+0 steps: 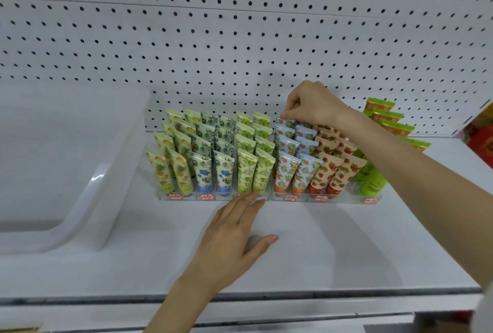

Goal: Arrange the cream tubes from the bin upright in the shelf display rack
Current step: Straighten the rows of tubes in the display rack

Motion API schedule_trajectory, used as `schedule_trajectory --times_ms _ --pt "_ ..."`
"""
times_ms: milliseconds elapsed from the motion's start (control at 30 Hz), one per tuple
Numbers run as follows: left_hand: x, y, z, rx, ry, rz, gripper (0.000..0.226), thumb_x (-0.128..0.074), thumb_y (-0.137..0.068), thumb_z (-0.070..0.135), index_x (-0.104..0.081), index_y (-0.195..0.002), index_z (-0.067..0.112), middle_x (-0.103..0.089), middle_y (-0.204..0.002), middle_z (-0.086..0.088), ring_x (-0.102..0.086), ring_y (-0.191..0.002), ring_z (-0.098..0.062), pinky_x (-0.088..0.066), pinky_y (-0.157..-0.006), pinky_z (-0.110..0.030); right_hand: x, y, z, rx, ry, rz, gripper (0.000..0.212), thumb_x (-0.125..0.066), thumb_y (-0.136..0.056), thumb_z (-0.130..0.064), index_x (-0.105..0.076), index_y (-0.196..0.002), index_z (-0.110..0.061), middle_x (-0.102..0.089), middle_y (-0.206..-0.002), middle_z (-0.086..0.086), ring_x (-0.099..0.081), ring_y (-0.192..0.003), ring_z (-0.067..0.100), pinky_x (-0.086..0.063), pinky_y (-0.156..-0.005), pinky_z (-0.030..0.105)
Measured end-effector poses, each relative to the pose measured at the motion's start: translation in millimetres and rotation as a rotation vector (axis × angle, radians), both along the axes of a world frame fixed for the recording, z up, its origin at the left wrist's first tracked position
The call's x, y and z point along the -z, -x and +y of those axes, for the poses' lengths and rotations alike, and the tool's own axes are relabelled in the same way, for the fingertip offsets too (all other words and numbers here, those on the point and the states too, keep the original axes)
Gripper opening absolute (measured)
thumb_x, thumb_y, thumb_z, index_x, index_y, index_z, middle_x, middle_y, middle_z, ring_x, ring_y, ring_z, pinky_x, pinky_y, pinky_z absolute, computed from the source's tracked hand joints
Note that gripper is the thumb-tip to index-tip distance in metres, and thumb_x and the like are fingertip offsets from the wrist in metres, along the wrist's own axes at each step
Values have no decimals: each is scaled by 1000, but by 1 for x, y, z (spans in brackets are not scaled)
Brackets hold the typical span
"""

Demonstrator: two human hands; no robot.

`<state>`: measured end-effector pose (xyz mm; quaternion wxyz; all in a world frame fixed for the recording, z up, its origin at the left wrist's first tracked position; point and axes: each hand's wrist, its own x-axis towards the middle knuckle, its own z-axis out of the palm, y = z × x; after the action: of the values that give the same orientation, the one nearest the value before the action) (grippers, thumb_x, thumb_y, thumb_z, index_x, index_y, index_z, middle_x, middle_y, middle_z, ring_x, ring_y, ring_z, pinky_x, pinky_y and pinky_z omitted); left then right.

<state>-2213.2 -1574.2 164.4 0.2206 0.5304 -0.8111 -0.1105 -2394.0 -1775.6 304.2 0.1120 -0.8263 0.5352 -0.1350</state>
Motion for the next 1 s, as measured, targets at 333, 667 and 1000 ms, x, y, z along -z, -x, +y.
schedule_trajectory --times_ms 333,667,1000 --pt "2 0 -1 -3 -12 21 69 -24 -91 69 -37 -142 25 -30 -153 10 -23 -140 -6 -23 -115 -26 -28 15 18 -33 -18 -127 16 -73 -81 -27 -71 -76 -12 -54 -57 -2 -45 -51 8 -37 -51 12" --pt "3 0 -1 -11 0 8 68 -25 -91 68 -37 -142 25 -31 -152 11 -22 -140 -5 -17 -114 -20 -2 6 27 -64 -47 -18 18 -72 -83 -27 -70 -73 -12 -64 -67 3 -52 -58 7 -40 -55 16" --pt "3 0 -1 -9 1 9 69 -24 -91 68 -37 -142 24 -30 -153 9 -24 -140 -7 -24 -114 -26 -1 1 29 -48 -38 -26 19 -71 -83 -25 -68 -71 -10 -58 -59 -4 -51 -54 6 -40 -55 16"
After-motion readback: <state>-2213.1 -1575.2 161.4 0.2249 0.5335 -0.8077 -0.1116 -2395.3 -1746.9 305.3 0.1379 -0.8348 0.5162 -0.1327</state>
